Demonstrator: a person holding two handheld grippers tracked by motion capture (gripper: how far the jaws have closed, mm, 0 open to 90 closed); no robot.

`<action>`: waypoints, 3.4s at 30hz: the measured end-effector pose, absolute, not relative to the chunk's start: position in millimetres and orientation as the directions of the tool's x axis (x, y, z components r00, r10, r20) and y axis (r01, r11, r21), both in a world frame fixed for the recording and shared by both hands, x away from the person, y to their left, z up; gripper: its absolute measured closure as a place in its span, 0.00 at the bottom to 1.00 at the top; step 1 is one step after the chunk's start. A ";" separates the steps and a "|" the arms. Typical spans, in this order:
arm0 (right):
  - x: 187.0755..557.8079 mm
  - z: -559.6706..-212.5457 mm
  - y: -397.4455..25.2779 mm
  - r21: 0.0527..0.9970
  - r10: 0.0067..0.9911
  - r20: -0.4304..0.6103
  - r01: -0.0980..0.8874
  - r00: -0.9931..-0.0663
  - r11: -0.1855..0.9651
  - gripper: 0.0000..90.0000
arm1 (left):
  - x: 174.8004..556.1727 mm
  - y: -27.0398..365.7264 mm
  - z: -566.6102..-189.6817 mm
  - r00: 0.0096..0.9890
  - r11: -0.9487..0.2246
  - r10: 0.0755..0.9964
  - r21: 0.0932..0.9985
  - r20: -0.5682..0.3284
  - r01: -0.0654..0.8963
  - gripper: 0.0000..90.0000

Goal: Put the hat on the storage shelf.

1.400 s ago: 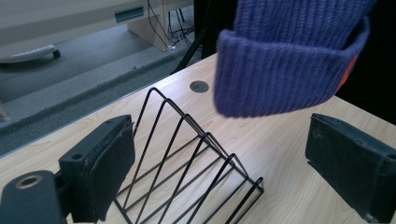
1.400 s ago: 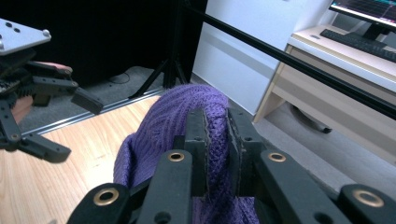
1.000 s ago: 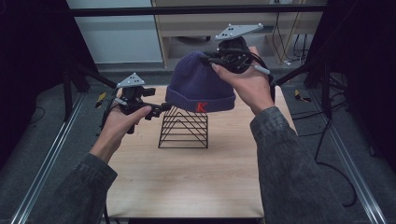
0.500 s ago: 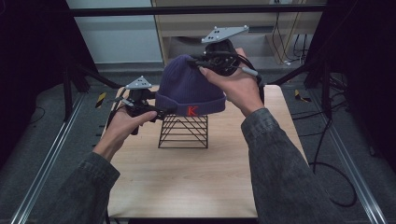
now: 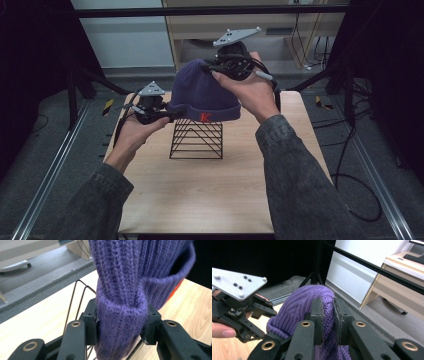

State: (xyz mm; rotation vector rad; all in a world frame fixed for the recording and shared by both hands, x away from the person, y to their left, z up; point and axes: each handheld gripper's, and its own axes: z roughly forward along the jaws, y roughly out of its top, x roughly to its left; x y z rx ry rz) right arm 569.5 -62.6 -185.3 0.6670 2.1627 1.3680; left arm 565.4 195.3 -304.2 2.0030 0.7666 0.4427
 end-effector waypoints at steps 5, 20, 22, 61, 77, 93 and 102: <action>574.0 -190.3 -58.1 0.909 0.637 -0.142 0.155 -0.758 0.386 0.88 | 566.2 201.8 -306.4 0.726 -0.381 0.687 0.855 0.008 0.351 0.63; 581.1 -217.6 -43.9 0.885 0.626 -0.129 0.195 -0.769 0.423 0.88 | 571.2 214.0 -332.6 0.704 -0.374 0.710 0.844 -0.005 0.384 0.62; 581.1 -220.6 -42.8 0.883 0.621 -0.127 0.197 -0.773 0.426 0.88 | 570.8 213.6 -337.1 0.705 -0.374 0.709 0.843 -0.009 0.387 0.63; 573.5 -261.0 -20.9 0.839 0.591 -0.098 0.253 -0.801 0.482 0.88 | 555.7 236.0 -374.8 0.690 -0.396 0.723 0.800 -0.031 0.450 0.74; 575.2 -279.0 -22.5 0.818 0.582 -0.074 0.284 -0.810 0.500 0.88 | 556.8 238.1 -389.5 0.675 -0.405 0.737 0.780 -0.030 0.477 0.74; 575.8 -292.9 -18.9 0.795 0.567 -0.064 0.302 -0.821 0.527 0.88 | 556.1 241.6 -402.3 0.672 -0.412 0.740 0.767 -0.033 0.492 0.74; 575.4 -302.2 -17.0 0.783 0.558 -0.057 0.309 -0.828 0.539 0.88 | 555.1 242.7 -411.7 0.674 -0.427 0.738 0.754 -0.028 0.499 0.73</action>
